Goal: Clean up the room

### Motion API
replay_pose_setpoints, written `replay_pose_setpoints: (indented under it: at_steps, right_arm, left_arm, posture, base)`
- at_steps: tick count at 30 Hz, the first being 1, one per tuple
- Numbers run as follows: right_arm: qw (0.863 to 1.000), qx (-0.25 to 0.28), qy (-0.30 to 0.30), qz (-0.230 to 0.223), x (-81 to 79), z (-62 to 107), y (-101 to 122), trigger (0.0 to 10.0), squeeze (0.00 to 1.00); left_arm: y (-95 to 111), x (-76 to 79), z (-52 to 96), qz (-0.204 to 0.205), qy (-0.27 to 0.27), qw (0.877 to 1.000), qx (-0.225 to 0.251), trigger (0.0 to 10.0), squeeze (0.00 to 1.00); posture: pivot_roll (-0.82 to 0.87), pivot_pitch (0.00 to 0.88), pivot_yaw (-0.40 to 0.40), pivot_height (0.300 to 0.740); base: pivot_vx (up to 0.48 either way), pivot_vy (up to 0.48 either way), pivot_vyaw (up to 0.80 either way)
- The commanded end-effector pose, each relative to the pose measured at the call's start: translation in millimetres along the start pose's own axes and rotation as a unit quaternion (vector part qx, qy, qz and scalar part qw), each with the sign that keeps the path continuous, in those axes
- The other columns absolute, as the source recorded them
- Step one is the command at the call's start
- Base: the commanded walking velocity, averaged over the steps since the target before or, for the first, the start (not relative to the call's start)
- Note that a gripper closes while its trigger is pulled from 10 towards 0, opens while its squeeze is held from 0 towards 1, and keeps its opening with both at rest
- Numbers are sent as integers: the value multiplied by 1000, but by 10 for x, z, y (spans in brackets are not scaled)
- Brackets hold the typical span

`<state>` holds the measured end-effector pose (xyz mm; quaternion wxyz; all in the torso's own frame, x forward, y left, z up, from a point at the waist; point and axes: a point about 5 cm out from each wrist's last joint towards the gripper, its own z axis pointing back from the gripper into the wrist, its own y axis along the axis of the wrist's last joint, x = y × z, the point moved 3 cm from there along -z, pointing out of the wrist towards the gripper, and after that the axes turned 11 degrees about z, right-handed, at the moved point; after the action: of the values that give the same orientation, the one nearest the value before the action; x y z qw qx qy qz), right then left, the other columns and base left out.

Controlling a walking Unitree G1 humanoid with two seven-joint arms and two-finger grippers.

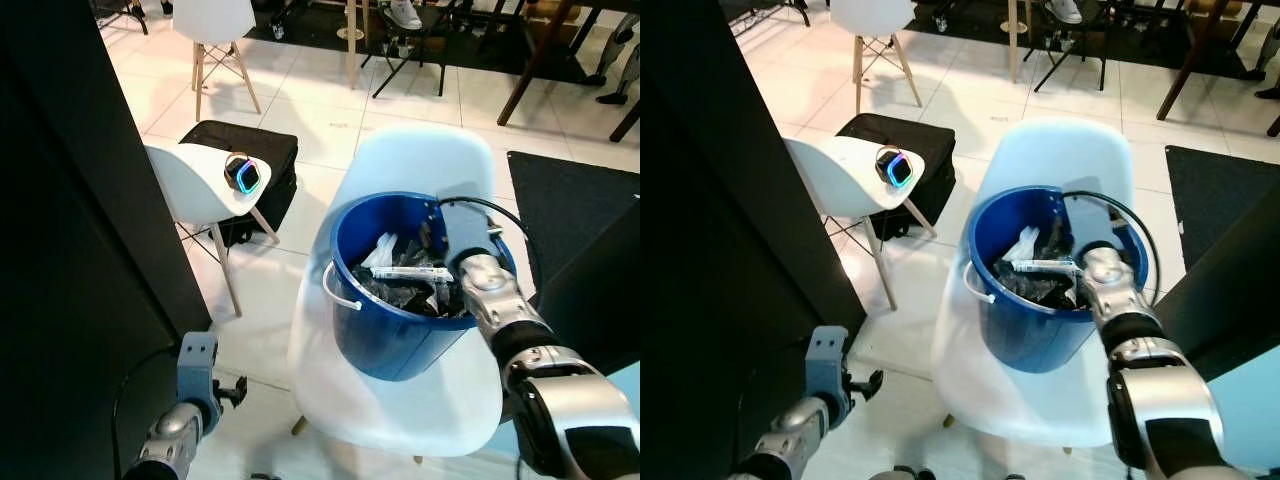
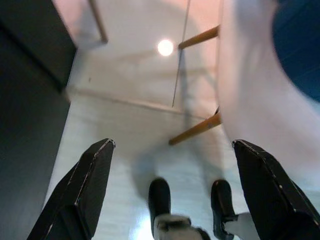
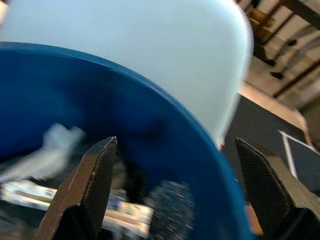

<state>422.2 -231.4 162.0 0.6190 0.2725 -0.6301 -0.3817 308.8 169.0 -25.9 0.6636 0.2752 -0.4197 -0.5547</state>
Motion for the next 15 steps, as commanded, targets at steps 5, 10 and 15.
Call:
replay_pose_setpoints:
  at_steps: [5, 10, 15]
  right_arm:
    - [997, 9, 28, -73, 26, 14, -24, 10000, 0]
    - [949, 132, 99, -270, -75, 77, 335, 10000, 0]
    - [891, 209, 213, -343, -354, 308, 502, 10000, 0]
  left_arm:
    - [-50, 68, -25, 8, -7, 1000, -19, 10000, 0]
    - [-93, 65, -23, 12, -3, 999, -31, 10000, 0]
    - [-228, -64, 35, 21, 24, 998, -51, 10000, 0]
  posture:
    - [39, 51, -4, 703]
    - [35, 48, -2, 703]
    - [31, 48, 1, 703]
  base:
    - [0, 0, 0]
    - [0, 0, 0]
    - [0, 0, 0]
